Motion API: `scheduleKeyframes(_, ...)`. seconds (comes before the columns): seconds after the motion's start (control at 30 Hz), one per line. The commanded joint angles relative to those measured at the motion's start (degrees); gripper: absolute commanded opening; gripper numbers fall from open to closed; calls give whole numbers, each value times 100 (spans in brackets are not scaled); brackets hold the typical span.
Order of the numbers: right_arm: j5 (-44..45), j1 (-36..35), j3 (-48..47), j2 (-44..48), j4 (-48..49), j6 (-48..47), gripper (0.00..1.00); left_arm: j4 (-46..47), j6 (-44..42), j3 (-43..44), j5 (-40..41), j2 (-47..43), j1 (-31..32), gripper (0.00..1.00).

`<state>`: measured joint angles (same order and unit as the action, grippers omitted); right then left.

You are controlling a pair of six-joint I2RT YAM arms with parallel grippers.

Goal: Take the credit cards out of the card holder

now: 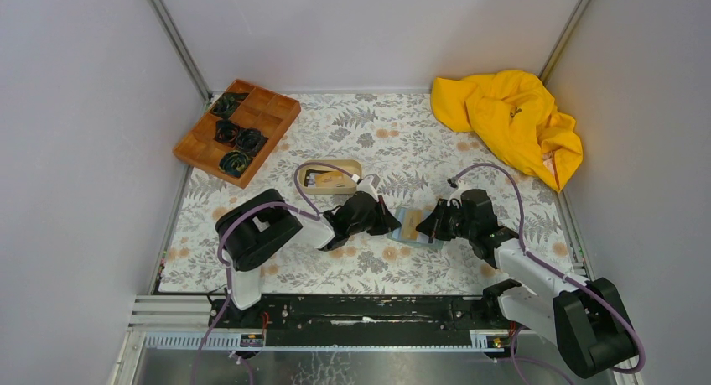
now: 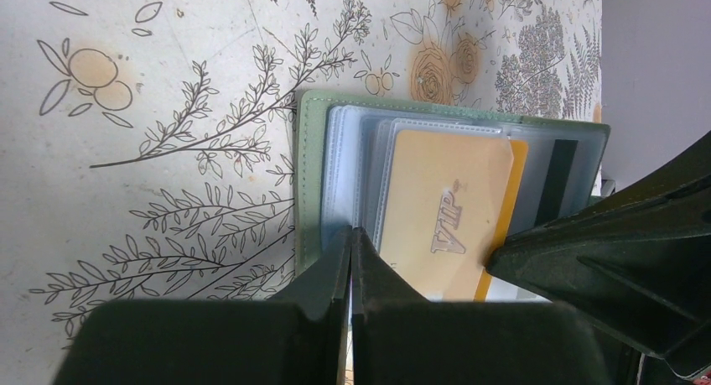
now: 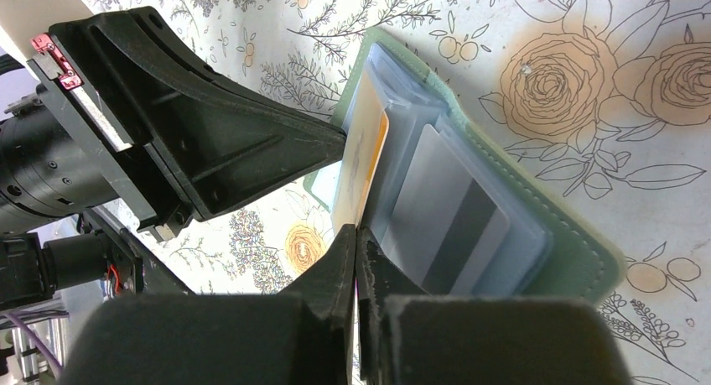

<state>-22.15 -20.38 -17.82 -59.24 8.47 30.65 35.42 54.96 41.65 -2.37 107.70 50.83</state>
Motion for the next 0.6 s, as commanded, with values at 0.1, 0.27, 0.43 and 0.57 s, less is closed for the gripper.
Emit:
scheduleKeyframes(0.1, -138, 34, -248, 46, 167, -49, 0, -669, -146, -216, 267, 271, -86, 0)
scheduleKeyframes(0.27, -50, 65, -306, 198, 10, -65, 0, -672, -136, -215, 270, 292, -119, 0)
scheduleKeyframes(0.43, 119, 198, -353, 488, -308, -132, 0, -611, -109, -356, 267, 244, -340, 0)
scheduleKeyframes(0.57, 150, 324, -384, 728, -518, -169, 0, -786, -231, -437, 448, 42, -442, 0)
